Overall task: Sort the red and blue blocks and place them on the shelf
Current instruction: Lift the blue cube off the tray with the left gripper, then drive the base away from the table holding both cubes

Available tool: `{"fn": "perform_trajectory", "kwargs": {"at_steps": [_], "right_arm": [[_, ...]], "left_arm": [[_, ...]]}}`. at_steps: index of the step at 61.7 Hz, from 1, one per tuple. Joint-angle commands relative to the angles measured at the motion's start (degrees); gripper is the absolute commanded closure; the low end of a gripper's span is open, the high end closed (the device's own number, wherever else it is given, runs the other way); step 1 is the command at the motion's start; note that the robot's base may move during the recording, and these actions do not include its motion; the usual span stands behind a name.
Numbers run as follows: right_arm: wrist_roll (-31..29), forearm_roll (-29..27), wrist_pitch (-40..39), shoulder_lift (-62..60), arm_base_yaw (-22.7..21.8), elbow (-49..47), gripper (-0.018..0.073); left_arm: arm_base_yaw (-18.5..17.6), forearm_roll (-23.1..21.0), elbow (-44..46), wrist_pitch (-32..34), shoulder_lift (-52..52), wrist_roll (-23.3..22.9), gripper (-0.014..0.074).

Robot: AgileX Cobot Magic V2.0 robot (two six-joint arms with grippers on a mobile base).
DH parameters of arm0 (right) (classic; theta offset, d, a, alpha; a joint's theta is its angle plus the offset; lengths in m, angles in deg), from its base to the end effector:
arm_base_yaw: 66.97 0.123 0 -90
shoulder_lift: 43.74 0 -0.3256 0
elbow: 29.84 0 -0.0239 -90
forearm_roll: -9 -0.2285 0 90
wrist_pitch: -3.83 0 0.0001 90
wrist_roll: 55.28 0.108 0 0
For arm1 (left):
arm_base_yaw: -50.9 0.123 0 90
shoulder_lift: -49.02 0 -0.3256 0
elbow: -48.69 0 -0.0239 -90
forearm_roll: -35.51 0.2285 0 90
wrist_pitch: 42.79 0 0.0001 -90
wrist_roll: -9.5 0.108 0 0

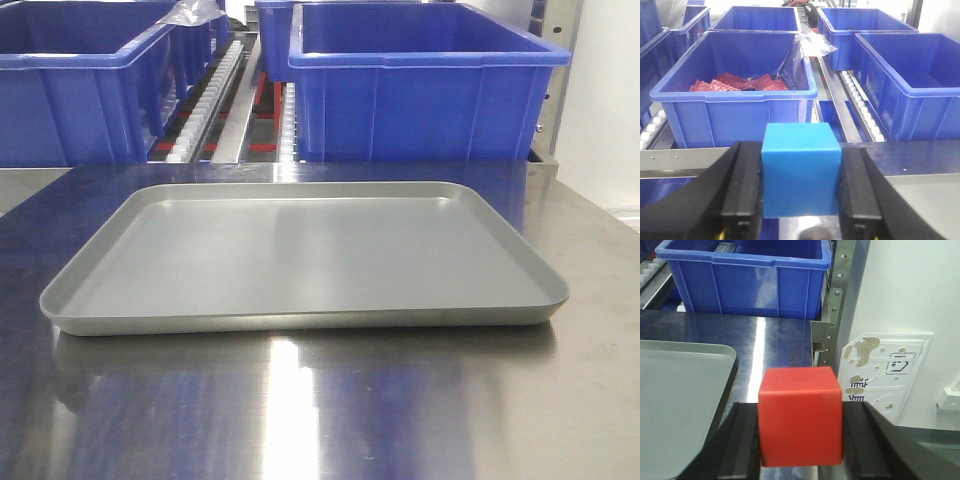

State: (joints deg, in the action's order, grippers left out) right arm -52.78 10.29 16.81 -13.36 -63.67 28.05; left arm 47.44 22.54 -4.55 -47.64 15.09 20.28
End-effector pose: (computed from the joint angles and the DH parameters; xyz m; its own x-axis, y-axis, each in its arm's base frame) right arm 0.0526 0.0025 0.2973 -0.1958 0.0104 -0.9806 -0.0484 0.9986 0.0203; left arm 0.0646 -0.0060 0.3362 -0.0360 -0.0353 -0.9987 0.0780 0.9962 -0.0380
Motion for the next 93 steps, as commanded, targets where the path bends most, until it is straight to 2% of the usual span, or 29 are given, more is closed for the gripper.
{"fn": "perform_trajectory", "kwargs": {"at_steps": [1, 93], "right_arm": [[-0.5, 0.1, -5.1, 0.2, -0.4, -1.6, 0.0228], [-0.5, 0.1, -5.1, 0.2, -0.4, -1.6, 0.0228]], "left_arm": [[0.1, -0.2, 1.6, 5.4, -0.1, 0.2, 0.0473], [0.1, -0.2, 1.6, 5.4, -0.2, 0.2, 0.0473]]}}
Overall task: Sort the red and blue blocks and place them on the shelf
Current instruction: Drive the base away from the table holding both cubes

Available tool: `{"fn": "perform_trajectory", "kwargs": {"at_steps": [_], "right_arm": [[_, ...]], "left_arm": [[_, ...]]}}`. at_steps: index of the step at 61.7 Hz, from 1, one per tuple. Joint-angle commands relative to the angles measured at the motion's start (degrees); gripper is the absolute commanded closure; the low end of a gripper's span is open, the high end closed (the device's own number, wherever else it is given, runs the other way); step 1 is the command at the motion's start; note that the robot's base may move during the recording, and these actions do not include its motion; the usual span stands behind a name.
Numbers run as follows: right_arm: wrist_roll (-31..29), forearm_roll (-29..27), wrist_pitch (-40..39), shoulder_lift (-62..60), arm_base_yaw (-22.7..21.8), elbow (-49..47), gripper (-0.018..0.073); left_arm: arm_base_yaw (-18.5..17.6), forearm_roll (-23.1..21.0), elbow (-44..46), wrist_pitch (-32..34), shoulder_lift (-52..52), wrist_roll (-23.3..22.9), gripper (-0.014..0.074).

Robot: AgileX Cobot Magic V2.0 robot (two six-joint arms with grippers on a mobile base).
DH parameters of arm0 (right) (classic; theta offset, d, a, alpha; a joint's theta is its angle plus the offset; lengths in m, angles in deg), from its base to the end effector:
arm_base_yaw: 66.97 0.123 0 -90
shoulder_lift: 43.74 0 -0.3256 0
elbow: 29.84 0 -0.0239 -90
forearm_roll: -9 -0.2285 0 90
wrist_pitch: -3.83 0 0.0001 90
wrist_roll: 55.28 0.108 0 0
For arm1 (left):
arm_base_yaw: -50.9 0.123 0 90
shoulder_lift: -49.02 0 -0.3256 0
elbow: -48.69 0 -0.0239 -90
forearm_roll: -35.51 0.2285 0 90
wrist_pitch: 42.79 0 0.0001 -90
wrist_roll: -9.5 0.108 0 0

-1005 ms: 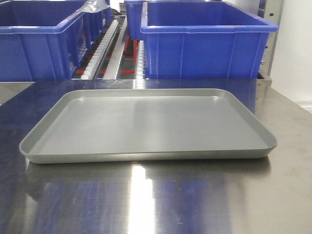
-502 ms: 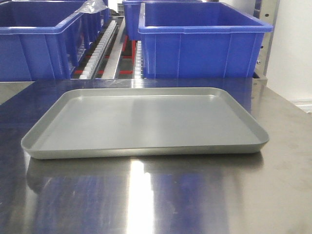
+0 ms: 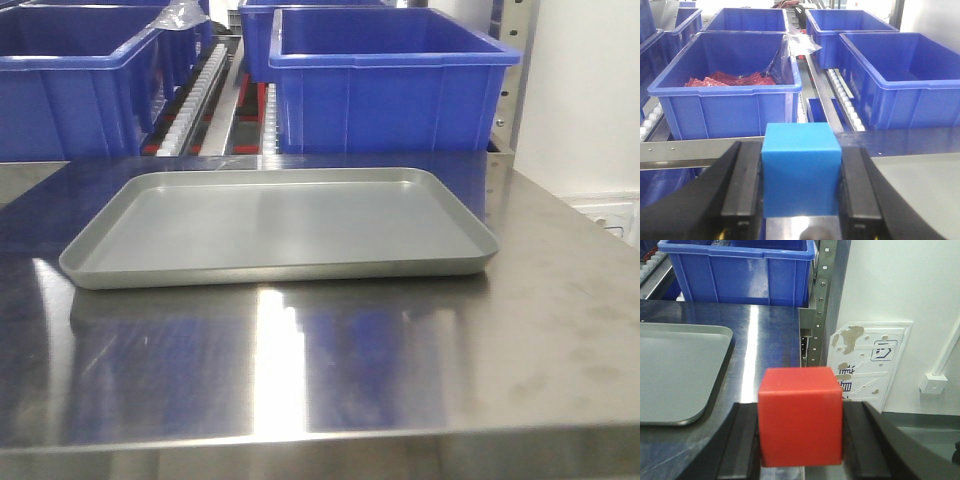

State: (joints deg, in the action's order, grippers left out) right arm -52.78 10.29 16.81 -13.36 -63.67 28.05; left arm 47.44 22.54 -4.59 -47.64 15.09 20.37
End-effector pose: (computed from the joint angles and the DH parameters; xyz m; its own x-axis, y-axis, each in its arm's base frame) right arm 0.0526 0.0025 0.2973 -0.1958 0.0104 -0.9806 -0.0484 0.9986 0.0203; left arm 0.0646 -0.0060 0.3360 -0.0366 -0.0337 -0.9988 0.0780 0.9963 -0.0365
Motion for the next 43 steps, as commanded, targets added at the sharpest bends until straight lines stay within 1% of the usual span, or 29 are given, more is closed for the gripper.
{"fn": "perform_trajectory", "kwargs": {"at_steps": [1, 43], "right_arm": [[-0.5, 0.1, -5.1, 0.2, -0.4, -1.6, 0.0228], [-0.5, 0.1, -5.1, 0.2, -0.4, -1.6, 0.0228]], "left_arm": [[0.1, -0.2, 1.7, 5.4, -0.2, 0.1, 0.0473], [0.1, -0.2, 1.7, 5.4, -0.2, 0.1, 0.0473]]}}
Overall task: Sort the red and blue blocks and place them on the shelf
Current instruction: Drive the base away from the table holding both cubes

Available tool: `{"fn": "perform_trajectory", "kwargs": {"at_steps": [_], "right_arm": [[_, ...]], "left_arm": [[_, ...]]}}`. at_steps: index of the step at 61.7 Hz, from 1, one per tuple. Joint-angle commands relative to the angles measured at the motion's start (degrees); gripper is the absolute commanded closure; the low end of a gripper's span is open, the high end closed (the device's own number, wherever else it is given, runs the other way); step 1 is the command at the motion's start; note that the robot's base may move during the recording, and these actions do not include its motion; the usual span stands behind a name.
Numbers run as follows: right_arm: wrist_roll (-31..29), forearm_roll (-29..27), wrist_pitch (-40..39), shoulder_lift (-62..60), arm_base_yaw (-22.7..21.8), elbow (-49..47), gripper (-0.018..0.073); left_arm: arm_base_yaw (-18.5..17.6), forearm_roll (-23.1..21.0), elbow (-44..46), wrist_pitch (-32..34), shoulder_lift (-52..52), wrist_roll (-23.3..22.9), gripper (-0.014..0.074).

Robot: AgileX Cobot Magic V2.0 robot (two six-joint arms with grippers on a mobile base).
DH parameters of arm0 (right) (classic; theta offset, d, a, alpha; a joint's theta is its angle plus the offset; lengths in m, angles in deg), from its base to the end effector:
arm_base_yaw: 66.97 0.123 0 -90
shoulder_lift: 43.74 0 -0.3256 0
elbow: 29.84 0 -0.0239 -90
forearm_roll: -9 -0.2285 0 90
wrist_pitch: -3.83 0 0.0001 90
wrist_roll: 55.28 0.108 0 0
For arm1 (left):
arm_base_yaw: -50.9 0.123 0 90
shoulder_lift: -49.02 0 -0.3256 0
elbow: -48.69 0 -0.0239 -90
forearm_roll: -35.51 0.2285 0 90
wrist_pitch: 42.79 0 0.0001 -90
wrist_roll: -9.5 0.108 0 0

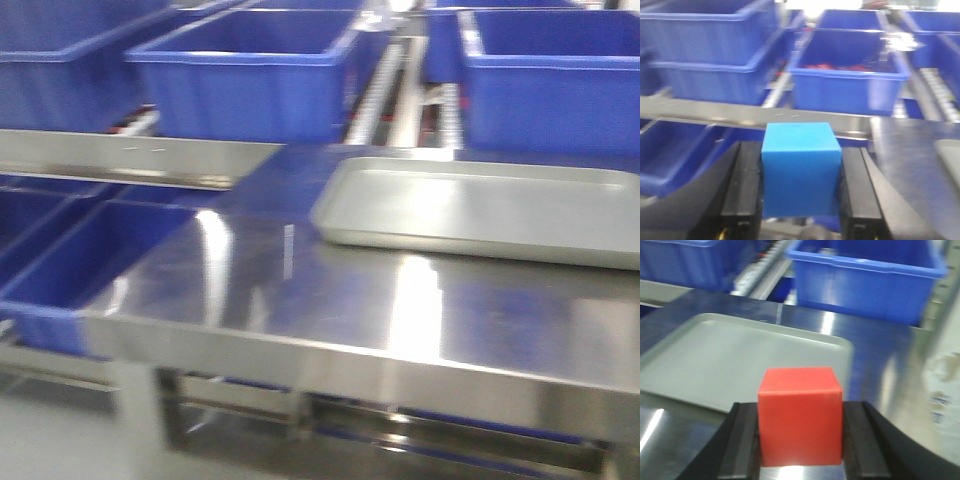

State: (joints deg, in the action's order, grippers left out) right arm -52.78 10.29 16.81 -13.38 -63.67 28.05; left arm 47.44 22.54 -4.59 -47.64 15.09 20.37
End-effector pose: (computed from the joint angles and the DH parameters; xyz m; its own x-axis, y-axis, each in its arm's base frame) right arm 0.0526 0.0025 0.2973 -0.1955 0.0105 -0.9807 -0.0484 0.9986 0.0203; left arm 0.0646 -0.0060 0.3360 -0.0366 -0.0337 -0.9988 0.0780 0.9963 -0.0365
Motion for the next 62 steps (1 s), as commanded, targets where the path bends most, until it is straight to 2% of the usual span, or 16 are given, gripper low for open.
{"fn": "perform_trajectory", "kwargs": {"at_steps": [1, 62], "right_arm": [[-0.5, 0.1, -5.1, 0.2, -0.4, -1.6, 0.0228], [-0.5, 0.1, -5.1, 0.2, -0.4, -1.6, 0.0228]], "left_arm": [[0.1, -0.2, 1.7, 5.4, -0.2, 0.1, 0.0473], [0.1, -0.2, 1.7, 5.4, -0.2, 0.1, 0.0473]]}}
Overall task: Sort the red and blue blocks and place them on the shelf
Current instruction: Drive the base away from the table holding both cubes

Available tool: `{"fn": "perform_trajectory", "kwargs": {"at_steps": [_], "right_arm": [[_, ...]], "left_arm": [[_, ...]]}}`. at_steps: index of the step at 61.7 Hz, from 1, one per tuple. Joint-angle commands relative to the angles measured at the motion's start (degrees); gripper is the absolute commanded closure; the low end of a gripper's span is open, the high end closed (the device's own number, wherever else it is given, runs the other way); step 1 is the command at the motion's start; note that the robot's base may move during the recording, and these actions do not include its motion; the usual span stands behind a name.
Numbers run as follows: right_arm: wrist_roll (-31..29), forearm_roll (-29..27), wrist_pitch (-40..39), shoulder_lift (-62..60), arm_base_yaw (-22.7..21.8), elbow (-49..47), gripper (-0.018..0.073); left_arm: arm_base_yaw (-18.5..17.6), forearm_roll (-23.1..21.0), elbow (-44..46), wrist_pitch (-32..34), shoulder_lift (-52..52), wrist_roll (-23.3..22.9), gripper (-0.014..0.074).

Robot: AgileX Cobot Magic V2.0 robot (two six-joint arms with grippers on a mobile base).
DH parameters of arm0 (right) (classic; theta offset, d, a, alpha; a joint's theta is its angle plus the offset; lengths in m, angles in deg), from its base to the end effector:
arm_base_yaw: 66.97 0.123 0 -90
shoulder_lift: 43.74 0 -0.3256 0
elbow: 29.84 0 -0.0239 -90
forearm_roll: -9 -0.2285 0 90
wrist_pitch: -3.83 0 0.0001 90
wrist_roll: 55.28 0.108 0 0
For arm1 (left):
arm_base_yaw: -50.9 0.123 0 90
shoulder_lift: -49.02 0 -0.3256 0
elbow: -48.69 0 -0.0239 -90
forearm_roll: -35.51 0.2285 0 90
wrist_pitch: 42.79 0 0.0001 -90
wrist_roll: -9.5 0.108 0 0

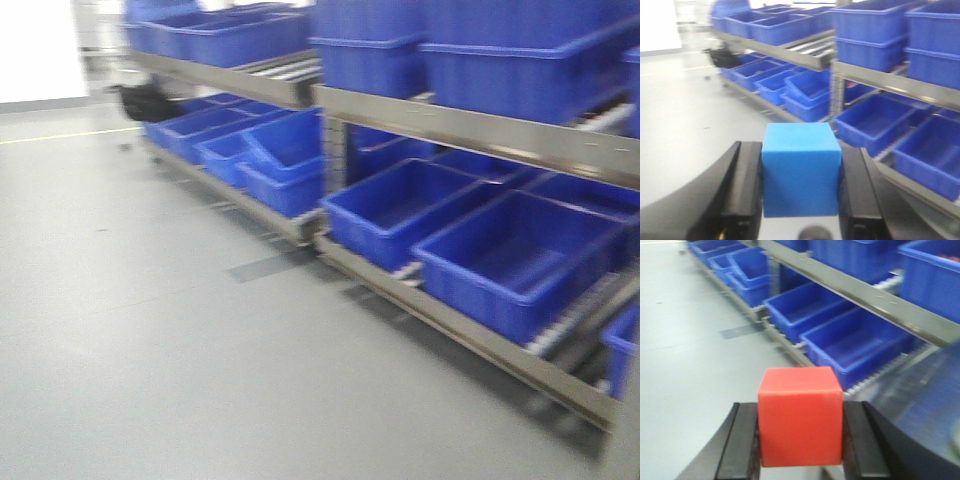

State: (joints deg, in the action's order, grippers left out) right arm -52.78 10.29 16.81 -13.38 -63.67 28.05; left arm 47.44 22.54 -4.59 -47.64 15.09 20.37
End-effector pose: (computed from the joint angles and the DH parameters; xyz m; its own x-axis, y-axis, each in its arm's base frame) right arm 0.0526 0.0025 0.2973 -0.1955 0.0105 -0.9807 -0.0484 0.9986 0.0203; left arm 0.0646 -0.0060 0.3360 -0.0366 -0.0337 -0.9988 0.0780 0.9963 -0.0365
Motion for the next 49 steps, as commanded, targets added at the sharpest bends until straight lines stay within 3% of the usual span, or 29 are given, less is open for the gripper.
{"fn": "perform_trajectory", "kwargs": {"at_steps": [1, 49], "right_arm": [[-0.5, 0.1, -5.1, 0.2, -0.4, -1.6, 0.0228], [-0.5, 0.1, -5.1, 0.2, -0.4, -1.6, 0.0228]], "left_arm": [[0.1, -0.2, 1.7, 5.4, -0.2, 0.1, 0.0473], [0.1, -0.2, 1.7, 5.4, -0.2, 0.1, 0.0473]]}}
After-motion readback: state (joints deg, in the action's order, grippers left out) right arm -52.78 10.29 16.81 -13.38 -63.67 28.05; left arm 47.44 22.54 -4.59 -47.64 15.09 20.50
